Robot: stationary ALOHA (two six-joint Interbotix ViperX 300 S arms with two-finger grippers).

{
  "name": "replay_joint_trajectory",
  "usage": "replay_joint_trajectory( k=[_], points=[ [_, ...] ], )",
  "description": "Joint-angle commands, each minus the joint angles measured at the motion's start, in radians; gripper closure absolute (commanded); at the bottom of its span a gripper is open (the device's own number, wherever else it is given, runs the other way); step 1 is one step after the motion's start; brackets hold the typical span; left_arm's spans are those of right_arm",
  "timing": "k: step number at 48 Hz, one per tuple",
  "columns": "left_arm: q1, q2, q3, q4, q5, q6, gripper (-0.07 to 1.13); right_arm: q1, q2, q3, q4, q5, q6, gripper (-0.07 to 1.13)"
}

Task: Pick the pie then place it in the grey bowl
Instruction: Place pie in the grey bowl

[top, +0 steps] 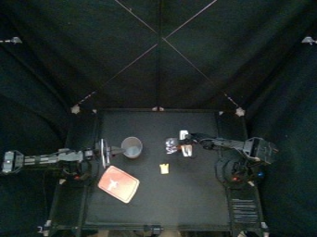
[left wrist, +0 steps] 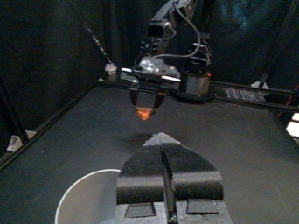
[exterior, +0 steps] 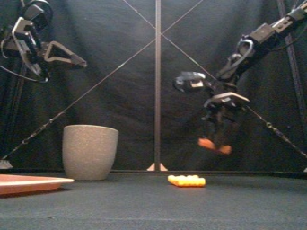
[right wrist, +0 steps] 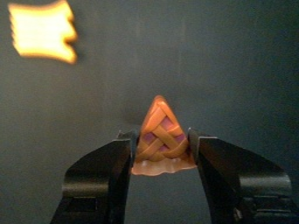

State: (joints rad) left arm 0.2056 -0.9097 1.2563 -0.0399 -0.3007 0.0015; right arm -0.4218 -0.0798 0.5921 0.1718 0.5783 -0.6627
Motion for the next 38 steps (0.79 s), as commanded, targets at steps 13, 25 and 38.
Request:
replay_joint_trajectory(
  k=[13,25,38],
  points=[
    [0.011,0.003,-0.012,-0.002,-0.003,0.0,1.05,0.107,0.069,-0.187,0.334,-0.433,-0.008,0.38],
    [0.021,0.0,-0.009,-0.003,0.002,0.002,1.05,0.202,0.218,-0.293,0.43,-0.792,0.0,0.38],
    [0.051,-0.002,0.003,-0.011,0.043,-0.003,1.05,0.252,0.38,-0.439,0.491,-0.827,0.003,0.38]
  ],
)
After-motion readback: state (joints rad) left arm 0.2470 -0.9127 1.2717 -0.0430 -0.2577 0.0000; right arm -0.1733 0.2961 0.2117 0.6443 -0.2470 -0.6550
